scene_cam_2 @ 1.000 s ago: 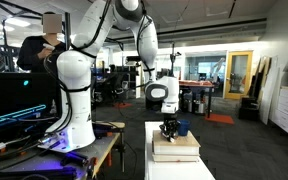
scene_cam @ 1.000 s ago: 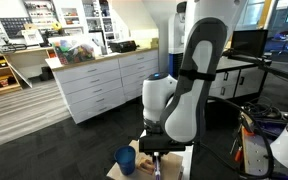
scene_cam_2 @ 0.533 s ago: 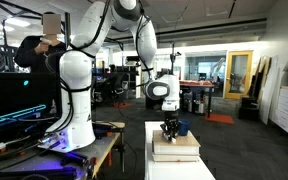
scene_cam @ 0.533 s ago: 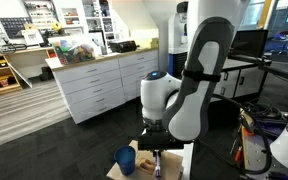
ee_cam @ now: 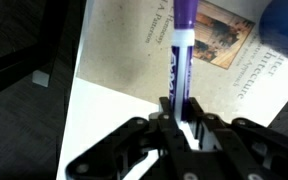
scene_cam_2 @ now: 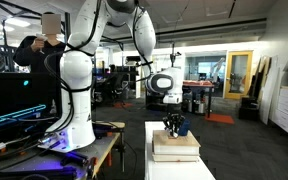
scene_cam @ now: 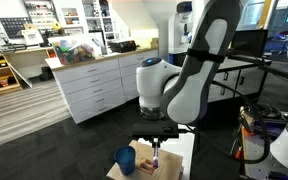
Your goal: Pick up the pen from the top of the books and put it in the blue cup.
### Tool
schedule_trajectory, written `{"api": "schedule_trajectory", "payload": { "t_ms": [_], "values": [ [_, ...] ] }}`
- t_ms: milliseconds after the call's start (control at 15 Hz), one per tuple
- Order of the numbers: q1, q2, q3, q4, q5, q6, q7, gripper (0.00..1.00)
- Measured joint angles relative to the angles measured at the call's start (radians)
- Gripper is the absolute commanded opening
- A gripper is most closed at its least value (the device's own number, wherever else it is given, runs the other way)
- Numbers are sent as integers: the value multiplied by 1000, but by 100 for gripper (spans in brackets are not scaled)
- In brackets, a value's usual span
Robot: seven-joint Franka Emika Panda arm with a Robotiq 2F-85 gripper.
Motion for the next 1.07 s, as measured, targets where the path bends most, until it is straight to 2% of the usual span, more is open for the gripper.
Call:
{"api": "schedule_trajectory", "payload": {
  "t_ms": [267, 600, 800, 1067],
  "values": [
    [-41, -56, 4, 1, -78, -37, 72, 6],
    [-106, -84, 22, 32, -236, -115, 204, 6],
    [-155, -93, 66, 63, -291, -178, 263, 6],
    [-211, -112, 143, 103, -312, -247, 300, 7]
  ]
}}
